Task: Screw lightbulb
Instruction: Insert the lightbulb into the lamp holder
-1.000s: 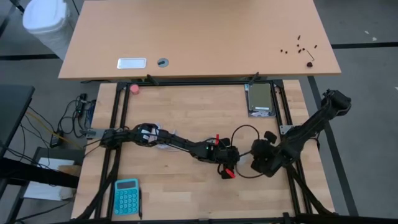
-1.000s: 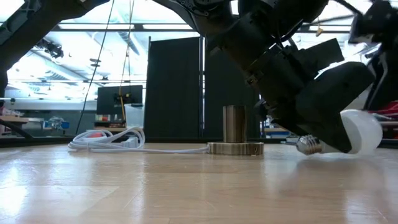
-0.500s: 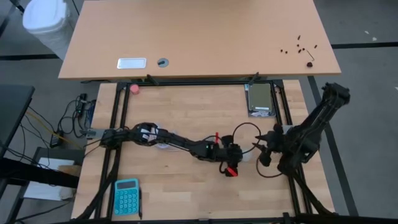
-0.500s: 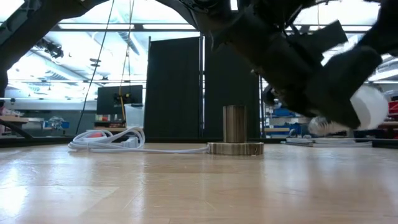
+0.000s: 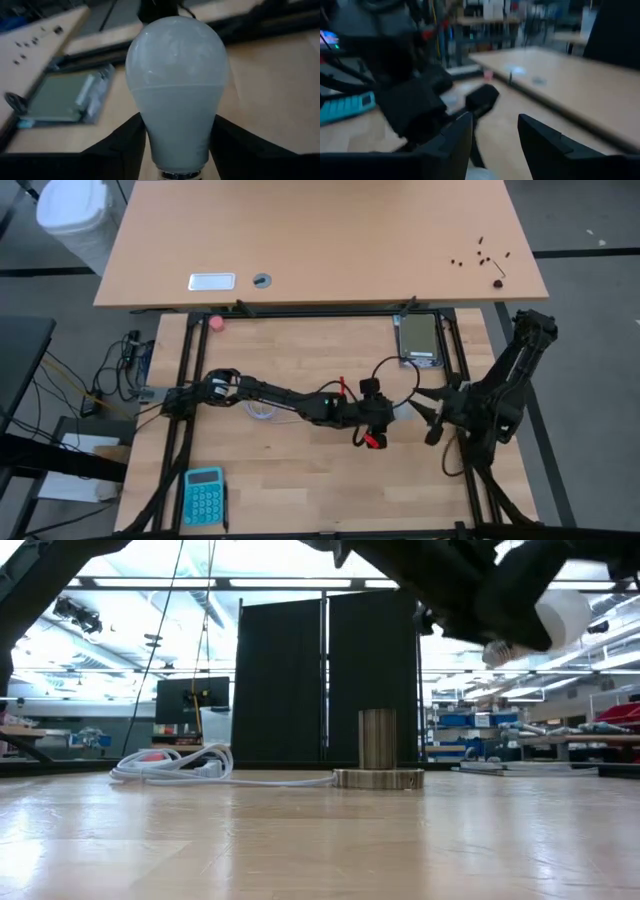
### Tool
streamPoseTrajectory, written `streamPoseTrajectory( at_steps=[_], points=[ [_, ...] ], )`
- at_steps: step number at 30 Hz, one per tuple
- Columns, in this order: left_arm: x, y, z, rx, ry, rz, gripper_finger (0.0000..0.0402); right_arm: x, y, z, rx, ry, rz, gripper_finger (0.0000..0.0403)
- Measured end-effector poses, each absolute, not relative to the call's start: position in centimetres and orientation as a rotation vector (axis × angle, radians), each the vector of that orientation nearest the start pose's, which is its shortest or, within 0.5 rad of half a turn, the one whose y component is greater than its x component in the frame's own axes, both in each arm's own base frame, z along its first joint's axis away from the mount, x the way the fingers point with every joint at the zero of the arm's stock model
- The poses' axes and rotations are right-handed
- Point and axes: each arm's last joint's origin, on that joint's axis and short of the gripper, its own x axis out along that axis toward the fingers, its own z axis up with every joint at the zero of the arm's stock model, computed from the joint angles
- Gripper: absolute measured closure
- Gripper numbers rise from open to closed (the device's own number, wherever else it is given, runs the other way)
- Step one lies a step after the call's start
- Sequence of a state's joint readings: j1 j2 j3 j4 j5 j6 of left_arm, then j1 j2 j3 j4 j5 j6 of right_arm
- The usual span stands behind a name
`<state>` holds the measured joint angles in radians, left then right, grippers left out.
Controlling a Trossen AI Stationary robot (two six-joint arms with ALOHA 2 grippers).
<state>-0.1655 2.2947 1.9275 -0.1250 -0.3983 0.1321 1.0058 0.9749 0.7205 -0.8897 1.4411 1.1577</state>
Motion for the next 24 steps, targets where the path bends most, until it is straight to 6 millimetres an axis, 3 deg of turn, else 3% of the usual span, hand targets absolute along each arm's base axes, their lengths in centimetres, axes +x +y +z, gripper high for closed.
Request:
streamPoseTrajectory(
  at_steps=[8,18,24],
  points=[
    [51.5,-7.4,25.6,0.317,0.432,0.182,0.02,11.1,13.0,27.8,-0.087,0.022,-0.535,0.0231],
    [51.7,-7.6,26.0,0.35,0.381,0.138,0.02,11.5,13.5,28.6,-0.069,0.018,-0.541,0.0231],
    [50.8,-7.4,27.4,0.364,0.409,0.135,0.02,11.7,13.9,31.8,-0.106,0.028,-0.542,0.0231]
  ],
)
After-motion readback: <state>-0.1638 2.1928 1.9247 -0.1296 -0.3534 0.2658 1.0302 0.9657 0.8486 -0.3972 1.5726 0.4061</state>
